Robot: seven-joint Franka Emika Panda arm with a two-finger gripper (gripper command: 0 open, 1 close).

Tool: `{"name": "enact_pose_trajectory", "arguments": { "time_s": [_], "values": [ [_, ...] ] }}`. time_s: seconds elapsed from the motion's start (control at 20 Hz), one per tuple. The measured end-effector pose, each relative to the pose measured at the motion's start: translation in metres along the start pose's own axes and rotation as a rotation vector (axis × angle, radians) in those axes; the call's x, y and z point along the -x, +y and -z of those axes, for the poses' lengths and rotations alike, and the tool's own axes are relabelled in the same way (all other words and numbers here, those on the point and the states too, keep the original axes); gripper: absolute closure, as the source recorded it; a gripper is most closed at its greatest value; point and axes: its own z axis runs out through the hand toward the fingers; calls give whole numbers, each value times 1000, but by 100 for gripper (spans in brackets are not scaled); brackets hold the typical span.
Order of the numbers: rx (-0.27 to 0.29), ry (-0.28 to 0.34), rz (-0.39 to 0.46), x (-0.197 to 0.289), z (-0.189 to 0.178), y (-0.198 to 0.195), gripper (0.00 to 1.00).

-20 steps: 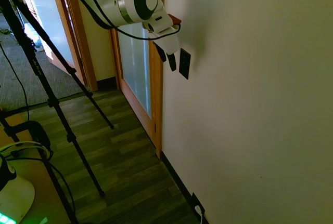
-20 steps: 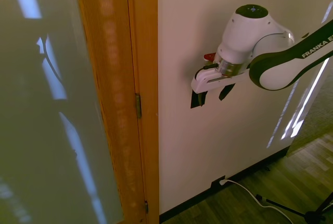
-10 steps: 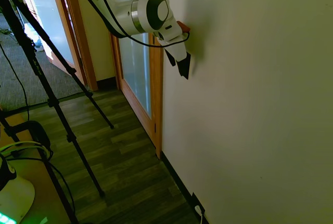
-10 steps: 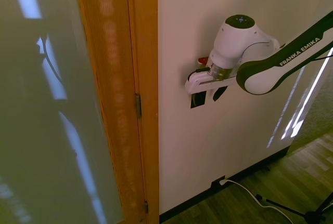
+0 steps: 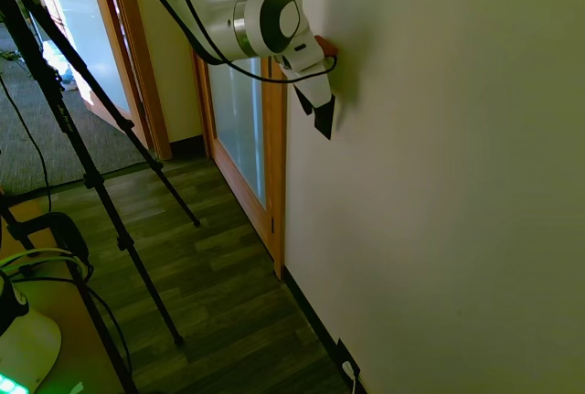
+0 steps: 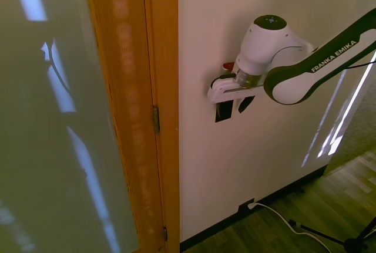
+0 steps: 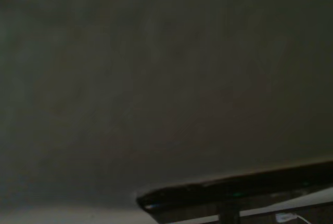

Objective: Turn on the light

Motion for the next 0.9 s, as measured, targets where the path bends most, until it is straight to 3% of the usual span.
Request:
{"name": "enact_pose_trajectory", "arguments": {
  "time_s": [0.9],
  "values": [
    [7,-25,10,1,1,-3,100]
  ]
}}
